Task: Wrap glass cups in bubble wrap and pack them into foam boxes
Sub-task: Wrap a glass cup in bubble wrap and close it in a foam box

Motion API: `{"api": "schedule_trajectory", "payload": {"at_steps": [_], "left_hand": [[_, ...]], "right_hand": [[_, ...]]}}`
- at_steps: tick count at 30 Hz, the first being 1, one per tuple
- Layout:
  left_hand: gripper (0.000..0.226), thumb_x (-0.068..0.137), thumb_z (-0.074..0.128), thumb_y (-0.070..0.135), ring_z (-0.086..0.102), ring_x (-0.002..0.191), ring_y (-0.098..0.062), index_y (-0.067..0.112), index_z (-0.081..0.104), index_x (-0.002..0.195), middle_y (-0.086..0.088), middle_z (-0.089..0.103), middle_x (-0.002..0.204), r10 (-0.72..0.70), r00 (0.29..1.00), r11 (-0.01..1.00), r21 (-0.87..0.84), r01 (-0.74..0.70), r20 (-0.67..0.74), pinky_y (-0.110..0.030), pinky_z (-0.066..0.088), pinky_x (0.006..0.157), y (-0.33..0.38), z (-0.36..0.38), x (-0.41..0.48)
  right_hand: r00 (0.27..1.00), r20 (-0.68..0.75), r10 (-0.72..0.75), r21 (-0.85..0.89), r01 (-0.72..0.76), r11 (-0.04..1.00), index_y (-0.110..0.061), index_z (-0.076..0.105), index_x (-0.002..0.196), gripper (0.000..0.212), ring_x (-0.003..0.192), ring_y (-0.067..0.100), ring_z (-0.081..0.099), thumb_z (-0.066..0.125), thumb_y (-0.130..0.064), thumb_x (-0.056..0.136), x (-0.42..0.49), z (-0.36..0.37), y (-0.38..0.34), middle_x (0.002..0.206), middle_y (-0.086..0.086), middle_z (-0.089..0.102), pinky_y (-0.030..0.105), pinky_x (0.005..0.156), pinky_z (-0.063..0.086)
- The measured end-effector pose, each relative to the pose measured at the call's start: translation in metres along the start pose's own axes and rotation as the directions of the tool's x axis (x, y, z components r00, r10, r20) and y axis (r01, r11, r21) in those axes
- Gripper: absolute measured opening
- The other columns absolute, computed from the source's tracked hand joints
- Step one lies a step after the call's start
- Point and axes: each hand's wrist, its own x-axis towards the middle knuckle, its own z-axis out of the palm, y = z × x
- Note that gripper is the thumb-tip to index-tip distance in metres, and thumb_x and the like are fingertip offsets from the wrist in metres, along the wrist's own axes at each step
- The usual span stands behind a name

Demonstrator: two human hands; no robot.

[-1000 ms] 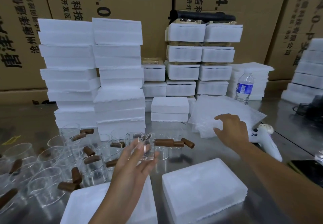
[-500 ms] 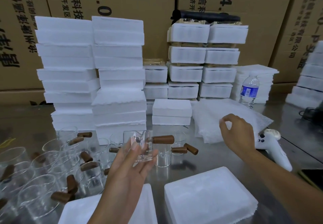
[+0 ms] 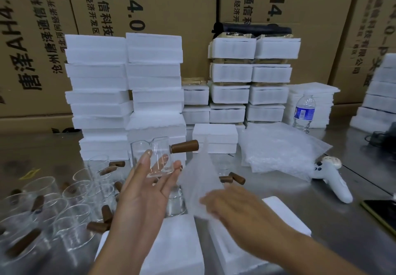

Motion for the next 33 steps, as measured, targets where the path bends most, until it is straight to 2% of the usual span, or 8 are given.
{"api": "schedule_trajectory", "payload": {"at_steps": [2,5,8,10,14,18,28,33], "left_hand": [[0.035,0.073,0.059,0.032,0.070,0.096,-0.029,0.015,0.058,0.103,-0.013,0.061,0.115,0.006,1.000,1.000,0.021,-0.006,-0.010,-0.034,0.058,0.078,0.004,0.002,-0.004],[0.032,0.072,0.059,0.030,0.068,0.100,-0.032,0.015,0.058,0.100,-0.013,0.063,0.112,0.003,1.000,1.000,0.027,-0.002,-0.016,-0.037,0.055,0.083,0.006,0.002,-0.009],[0.036,0.072,0.060,0.031,0.069,0.098,-0.031,0.015,0.057,0.104,-0.014,0.062,0.117,0.000,1.000,0.999,0.034,0.000,-0.011,-0.038,0.055,0.083,0.006,0.000,-0.009],[0.038,0.071,0.061,0.031,0.069,0.098,-0.030,0.015,0.057,0.106,-0.014,0.062,0.117,-0.004,1.000,0.999,0.050,0.004,0.001,-0.036,0.057,0.082,0.003,-0.001,-0.008],[0.052,0.063,0.069,0.029,0.071,0.091,-0.028,0.014,0.056,0.112,-0.010,0.067,0.102,-0.030,0.999,0.985,0.171,0.023,0.037,-0.034,0.058,0.080,-0.015,0.002,-0.007],[0.071,0.054,0.076,0.033,0.069,0.098,-0.027,0.015,0.058,0.120,-0.007,0.069,0.110,-0.097,0.994,0.951,0.300,0.076,0.057,-0.035,0.055,0.085,-0.038,0.005,-0.010],[0.053,0.065,0.075,0.043,0.062,0.110,-0.007,0.043,0.058,0.115,0.017,0.066,0.117,-0.194,0.962,0.785,0.618,0.037,0.190,-0.029,0.053,0.090,-0.072,0.006,-0.008],[0.085,0.057,0.076,0.056,0.062,0.095,0.007,0.047,0.031,0.129,0.022,0.055,0.118,-0.307,0.921,0.516,0.855,-0.052,0.241,-0.008,0.048,0.071,-0.070,0.011,-0.005]], "right_hand": [[0.990,0.138,-0.031,0.012,0.030,0.999,-0.024,0.065,0.101,0.037,0.098,0.013,0.064,0.081,-0.015,0.068,-0.001,0.005,-0.010,0.107,-0.006,0.068,0.030,0.088,0.053],[0.965,0.262,0.006,0.209,-0.062,0.976,-0.016,0.059,0.117,0.026,0.119,0.019,0.048,0.050,-0.026,0.095,-0.006,0.016,-0.016,0.124,0.003,0.058,0.031,0.109,0.028],[0.974,0.204,0.099,0.393,-0.174,0.903,-0.037,0.054,0.121,0.032,0.114,-0.006,0.040,0.047,-0.049,0.092,-0.018,0.017,-0.014,0.128,-0.022,0.051,0.003,0.096,0.019],[0.942,0.182,0.282,0.540,-0.335,0.772,-0.044,0.050,0.117,0.027,0.110,-0.014,0.044,0.051,-0.047,0.091,-0.016,0.008,-0.011,0.122,-0.029,0.053,0.008,0.094,0.032],[0.811,-0.108,0.575,0.786,-0.285,0.548,-0.041,0.048,0.116,0.034,0.106,-0.006,0.055,0.059,-0.022,0.090,-0.010,0.002,0.004,0.108,-0.026,0.060,0.010,0.086,0.042],[0.828,-0.158,0.538,0.708,-0.284,0.646,-0.047,0.048,0.120,0.039,0.108,-0.010,0.051,0.059,-0.024,0.090,-0.008,-0.003,0.010,0.114,-0.030,0.056,0.000,0.080,0.037],[0.876,-0.044,0.480,0.426,-0.419,0.802,-0.031,0.065,0.109,0.020,0.084,0.003,0.055,0.056,-0.024,0.093,-0.031,-0.006,0.037,0.091,-0.018,0.056,0.024,0.077,0.046],[0.822,-0.133,0.553,0.411,-0.462,0.786,-0.027,0.067,0.102,0.017,0.082,0.006,0.053,0.058,-0.017,0.091,-0.046,-0.007,0.047,0.089,-0.014,0.057,0.025,0.070,0.045]]}}
